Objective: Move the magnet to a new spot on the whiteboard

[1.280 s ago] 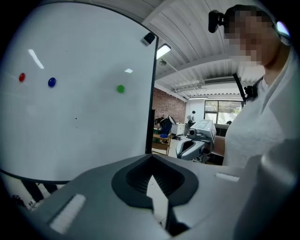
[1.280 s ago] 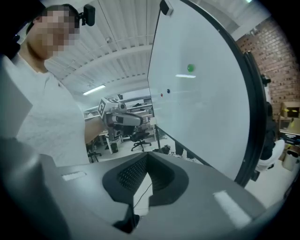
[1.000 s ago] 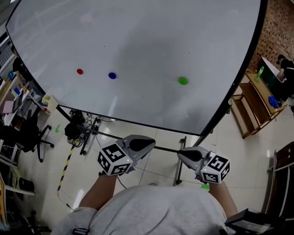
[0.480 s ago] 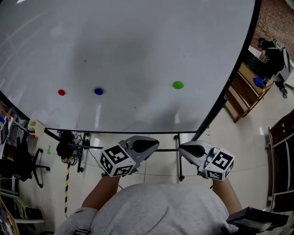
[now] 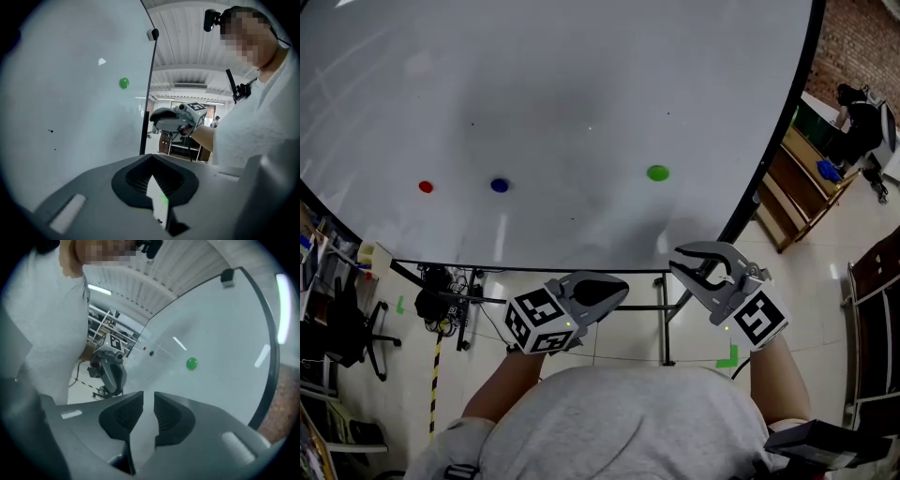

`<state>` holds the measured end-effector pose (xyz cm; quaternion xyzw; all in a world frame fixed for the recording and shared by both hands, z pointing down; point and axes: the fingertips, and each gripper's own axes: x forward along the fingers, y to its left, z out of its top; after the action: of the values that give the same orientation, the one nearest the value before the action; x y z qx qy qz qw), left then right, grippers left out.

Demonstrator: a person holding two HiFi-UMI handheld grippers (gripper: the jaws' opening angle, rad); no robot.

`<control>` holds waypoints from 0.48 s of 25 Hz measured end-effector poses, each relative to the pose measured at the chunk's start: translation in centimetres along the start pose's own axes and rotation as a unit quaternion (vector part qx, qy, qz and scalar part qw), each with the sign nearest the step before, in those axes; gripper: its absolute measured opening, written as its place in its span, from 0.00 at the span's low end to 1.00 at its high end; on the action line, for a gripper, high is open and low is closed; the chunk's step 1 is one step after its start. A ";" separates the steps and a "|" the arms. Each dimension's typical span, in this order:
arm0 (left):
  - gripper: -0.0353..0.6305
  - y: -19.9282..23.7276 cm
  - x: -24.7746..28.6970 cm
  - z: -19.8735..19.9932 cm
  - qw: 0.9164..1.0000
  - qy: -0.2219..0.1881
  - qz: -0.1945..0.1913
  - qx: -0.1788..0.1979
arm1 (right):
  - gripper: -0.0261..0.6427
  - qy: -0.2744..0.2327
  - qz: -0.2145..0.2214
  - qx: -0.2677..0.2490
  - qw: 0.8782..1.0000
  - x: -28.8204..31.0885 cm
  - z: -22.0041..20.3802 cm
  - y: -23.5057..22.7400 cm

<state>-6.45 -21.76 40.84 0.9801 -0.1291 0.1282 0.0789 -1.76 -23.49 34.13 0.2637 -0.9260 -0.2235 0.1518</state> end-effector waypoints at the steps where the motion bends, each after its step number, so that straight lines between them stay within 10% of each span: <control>1: 0.03 0.0 0.0 0.1 1.000 0.000 0.002 -0.001 | 0.15 0.011 -0.009 -0.041 0.999 0.1 0.7 -0.9; 5: 0.03 -0.3 -0.2 0.5 1.000 -0.005 0.007 -0.006 | 0.21 0.075 -0.071 -0.183 0.978 0.7 2.9 -4.3; 8: 0.03 -0.4 -0.3 0.4 1.000 -0.004 0.012 -0.008 | 0.23 0.113 -0.133 -0.312 0.934 1.6 4.0 -6.4; 12: 0.03 -0.5 -0.5 0.4 1.000 -0.004 0.019 -0.011 | 0.25 0.130 -0.156 -0.346 0.916 3.4 4.2 -7.7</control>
<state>-6.69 -21.20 40.26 0.9770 -0.1495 0.1246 0.0868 -2.97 -29.78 27.28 0.3625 -0.7100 -0.5147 0.3156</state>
